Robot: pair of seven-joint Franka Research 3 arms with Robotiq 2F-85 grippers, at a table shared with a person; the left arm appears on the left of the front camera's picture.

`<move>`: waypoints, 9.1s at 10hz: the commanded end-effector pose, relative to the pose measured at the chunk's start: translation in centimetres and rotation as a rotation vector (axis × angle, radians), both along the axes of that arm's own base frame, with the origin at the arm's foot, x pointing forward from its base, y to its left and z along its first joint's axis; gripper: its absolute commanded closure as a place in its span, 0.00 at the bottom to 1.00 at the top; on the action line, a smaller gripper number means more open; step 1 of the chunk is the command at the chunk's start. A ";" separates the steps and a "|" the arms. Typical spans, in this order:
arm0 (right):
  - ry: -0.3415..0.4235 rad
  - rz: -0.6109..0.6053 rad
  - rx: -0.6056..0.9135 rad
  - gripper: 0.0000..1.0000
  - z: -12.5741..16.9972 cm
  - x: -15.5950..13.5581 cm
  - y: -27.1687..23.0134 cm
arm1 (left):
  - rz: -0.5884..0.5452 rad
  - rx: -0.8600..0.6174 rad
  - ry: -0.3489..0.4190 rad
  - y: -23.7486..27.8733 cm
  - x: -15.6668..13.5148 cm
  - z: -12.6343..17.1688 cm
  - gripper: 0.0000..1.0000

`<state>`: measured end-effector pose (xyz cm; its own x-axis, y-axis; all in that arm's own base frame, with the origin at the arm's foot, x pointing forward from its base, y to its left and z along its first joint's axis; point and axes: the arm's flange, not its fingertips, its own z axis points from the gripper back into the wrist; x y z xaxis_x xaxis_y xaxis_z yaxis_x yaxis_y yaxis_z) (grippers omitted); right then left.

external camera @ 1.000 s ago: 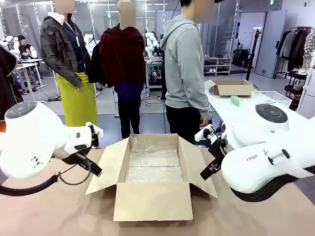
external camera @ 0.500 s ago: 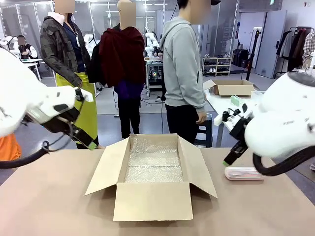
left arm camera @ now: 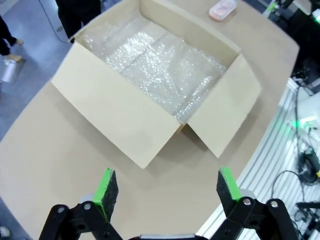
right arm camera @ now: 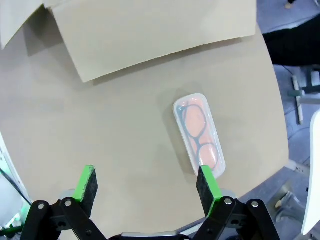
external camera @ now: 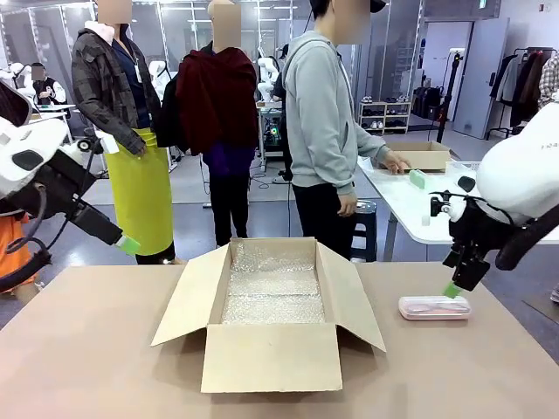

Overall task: Pack the glasses set securely to prepare it for shipping.
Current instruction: Place the Glasses case inside the Package Box, then put the Glasses case from the right side of the table into the Package Box.

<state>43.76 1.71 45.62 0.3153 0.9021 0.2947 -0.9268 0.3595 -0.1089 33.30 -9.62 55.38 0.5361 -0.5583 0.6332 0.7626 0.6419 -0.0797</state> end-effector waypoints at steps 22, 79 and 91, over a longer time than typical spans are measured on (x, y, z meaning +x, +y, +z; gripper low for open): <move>0.118 0.234 -0.211 0.00 -15.2 13.6 -1.6 | 0.000 0.000 0.000 0.0 0.0 0.0 0.00; 0.060 -0.124 -0.004 0.00 0.4 11.1 23.5 | 0.000 0.000 0.000 0.0 0.0 0.0 0.00; -0.076 -1.005 0.243 0.00 5.1 -9.9 1.1 | 0.000 0.000 0.000 0.0 0.0 0.0 0.00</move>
<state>35.86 1.59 52.40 0.8552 0.1570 0.4940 -0.2162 0.9742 0.0646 33.30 -9.76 55.26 0.5447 -0.5585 0.6256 0.7533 0.6537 -0.0723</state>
